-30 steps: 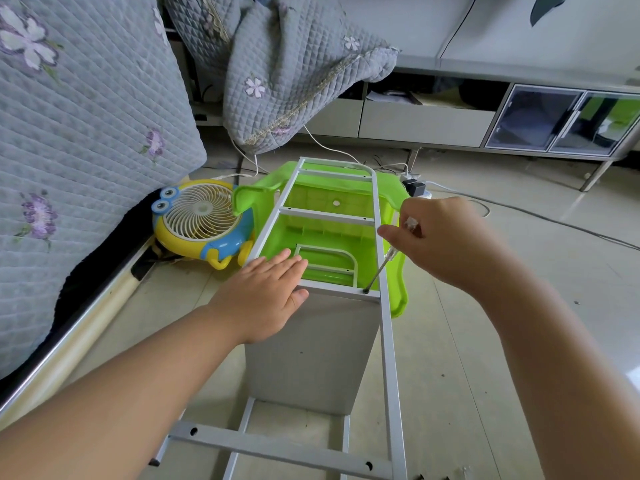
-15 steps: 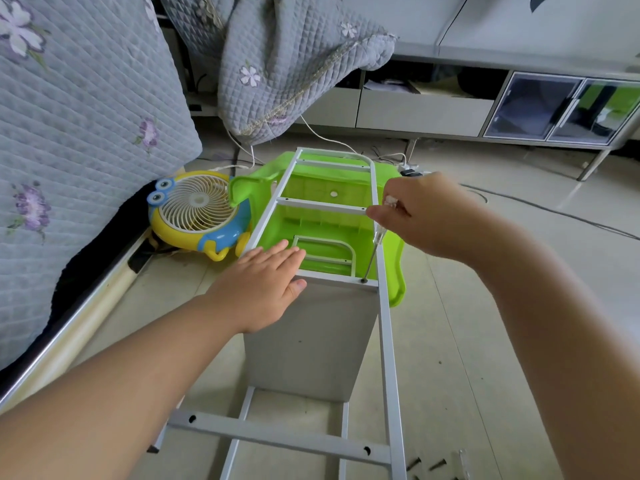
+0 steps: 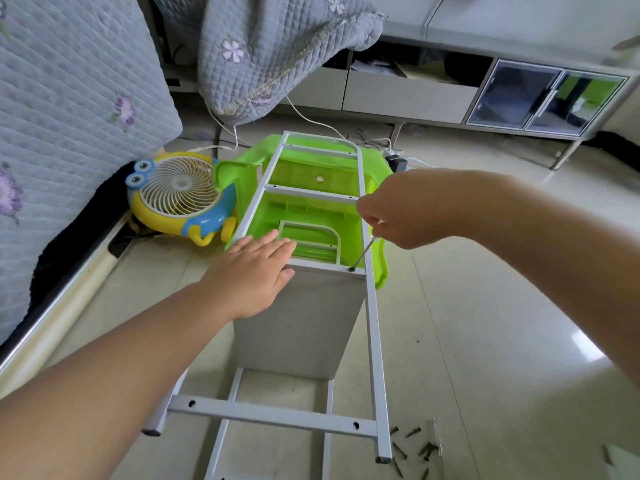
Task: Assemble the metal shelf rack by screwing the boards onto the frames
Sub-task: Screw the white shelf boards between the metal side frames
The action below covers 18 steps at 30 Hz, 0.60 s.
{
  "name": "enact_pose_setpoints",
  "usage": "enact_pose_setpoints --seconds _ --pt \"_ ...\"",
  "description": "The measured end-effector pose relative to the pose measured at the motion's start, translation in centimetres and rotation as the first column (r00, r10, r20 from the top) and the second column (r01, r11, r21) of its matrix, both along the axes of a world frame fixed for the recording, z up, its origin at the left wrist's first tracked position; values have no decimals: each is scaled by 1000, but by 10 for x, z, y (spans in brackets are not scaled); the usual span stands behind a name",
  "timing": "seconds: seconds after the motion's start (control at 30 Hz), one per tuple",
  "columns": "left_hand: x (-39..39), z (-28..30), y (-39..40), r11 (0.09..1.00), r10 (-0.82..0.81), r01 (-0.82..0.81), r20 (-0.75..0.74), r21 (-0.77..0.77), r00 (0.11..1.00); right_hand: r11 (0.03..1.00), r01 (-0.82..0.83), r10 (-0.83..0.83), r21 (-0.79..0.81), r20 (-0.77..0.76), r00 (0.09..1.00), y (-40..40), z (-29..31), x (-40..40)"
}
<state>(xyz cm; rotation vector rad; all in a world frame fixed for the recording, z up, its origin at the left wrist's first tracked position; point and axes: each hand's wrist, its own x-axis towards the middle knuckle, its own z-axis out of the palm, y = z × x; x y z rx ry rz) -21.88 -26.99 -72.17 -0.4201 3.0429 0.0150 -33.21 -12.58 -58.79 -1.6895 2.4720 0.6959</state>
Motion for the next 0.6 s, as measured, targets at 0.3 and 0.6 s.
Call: enact_pose_setpoints --seconds 0.3,0.6 --pt "-2 2 1 1000 6 -7 46 14 999 982 130 -139 139 59 988 -32 1 -13" --pt "-3 3 0 999 11 -15 72 50 997 981 130 -133 146 12 991 -39 3 -10"
